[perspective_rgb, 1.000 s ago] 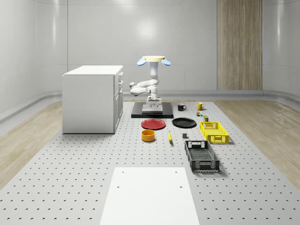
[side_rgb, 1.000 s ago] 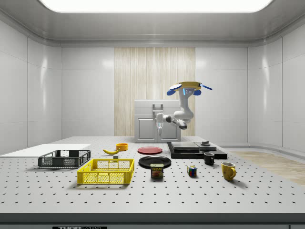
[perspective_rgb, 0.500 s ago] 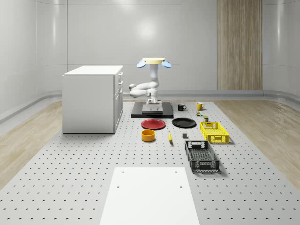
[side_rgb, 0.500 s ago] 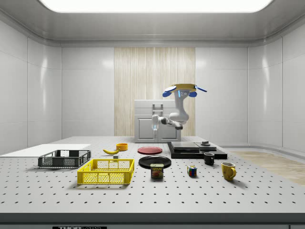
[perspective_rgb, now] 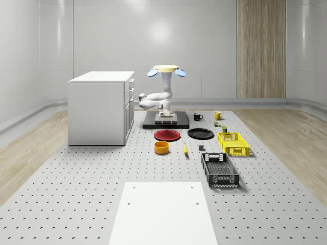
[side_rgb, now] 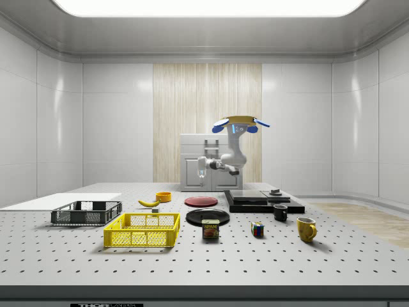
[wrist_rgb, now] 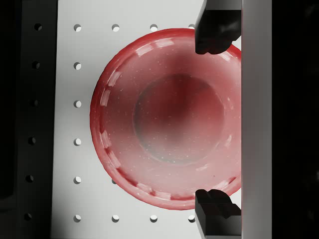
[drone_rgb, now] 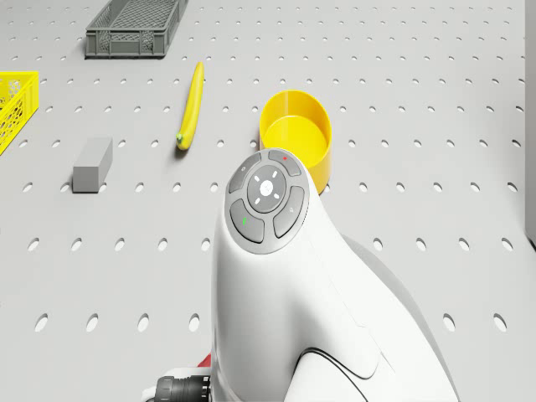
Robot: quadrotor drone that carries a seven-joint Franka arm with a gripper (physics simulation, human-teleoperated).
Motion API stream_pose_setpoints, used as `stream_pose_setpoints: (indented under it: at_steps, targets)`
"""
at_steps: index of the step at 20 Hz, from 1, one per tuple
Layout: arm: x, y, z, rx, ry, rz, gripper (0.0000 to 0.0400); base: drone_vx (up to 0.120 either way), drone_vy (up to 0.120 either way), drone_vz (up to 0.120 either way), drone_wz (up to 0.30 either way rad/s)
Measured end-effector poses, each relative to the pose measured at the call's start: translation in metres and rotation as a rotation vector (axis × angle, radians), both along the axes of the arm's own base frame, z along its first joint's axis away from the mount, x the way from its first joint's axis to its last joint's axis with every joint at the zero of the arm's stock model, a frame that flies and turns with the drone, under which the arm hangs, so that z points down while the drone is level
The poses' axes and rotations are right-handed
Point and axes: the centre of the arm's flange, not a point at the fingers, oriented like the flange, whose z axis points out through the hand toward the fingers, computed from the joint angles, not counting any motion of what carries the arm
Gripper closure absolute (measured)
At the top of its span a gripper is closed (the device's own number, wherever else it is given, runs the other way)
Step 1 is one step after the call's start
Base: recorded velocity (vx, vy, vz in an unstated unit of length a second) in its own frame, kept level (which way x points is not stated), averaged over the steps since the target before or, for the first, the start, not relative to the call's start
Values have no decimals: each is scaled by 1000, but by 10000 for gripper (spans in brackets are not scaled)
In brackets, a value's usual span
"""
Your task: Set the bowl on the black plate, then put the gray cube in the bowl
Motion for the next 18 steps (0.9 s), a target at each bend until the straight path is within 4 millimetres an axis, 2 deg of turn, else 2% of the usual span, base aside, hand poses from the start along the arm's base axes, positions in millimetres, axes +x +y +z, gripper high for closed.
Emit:
stream_pose_setpoints:
  at_steps: [3,9,18]
  targets:
    - [0,0,0,0,0,0,0,120,27,-27,0]
    - [0,0,0,0,0,0,0,120,0,-113,0]
    - [0,0,0,0,0,0,0,120,0,0,0]
